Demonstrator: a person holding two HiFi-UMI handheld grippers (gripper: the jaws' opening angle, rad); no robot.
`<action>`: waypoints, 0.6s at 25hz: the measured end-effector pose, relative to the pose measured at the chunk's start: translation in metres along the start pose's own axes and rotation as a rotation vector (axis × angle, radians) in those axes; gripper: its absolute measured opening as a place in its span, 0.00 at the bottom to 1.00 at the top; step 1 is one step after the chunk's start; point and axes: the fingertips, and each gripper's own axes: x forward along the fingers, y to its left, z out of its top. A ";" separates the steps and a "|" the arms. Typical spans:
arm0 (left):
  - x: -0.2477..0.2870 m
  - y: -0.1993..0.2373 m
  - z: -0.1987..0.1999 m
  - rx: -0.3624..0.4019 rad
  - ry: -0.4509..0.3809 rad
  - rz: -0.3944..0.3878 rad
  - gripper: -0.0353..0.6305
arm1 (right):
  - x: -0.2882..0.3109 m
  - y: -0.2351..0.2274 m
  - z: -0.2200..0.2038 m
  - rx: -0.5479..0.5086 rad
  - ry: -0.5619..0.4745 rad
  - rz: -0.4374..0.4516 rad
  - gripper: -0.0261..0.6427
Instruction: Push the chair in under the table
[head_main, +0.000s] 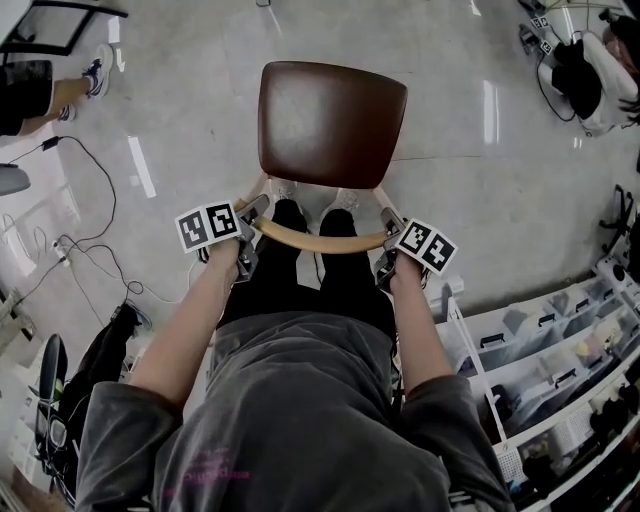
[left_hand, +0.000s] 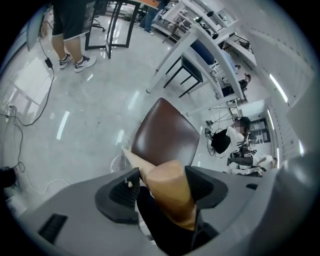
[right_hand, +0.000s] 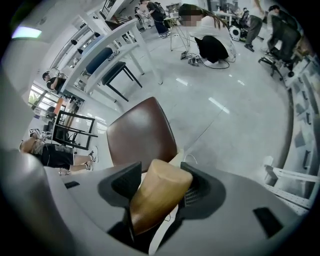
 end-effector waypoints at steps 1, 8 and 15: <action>0.001 0.001 0.000 -0.011 0.006 0.007 0.48 | 0.003 -0.001 0.000 0.005 0.010 -0.004 0.38; 0.008 0.006 0.001 -0.092 -0.001 0.041 0.46 | 0.015 -0.008 -0.001 0.047 0.058 -0.022 0.38; 0.009 0.007 0.002 -0.156 -0.033 0.061 0.42 | 0.016 -0.011 0.001 0.032 0.056 -0.056 0.36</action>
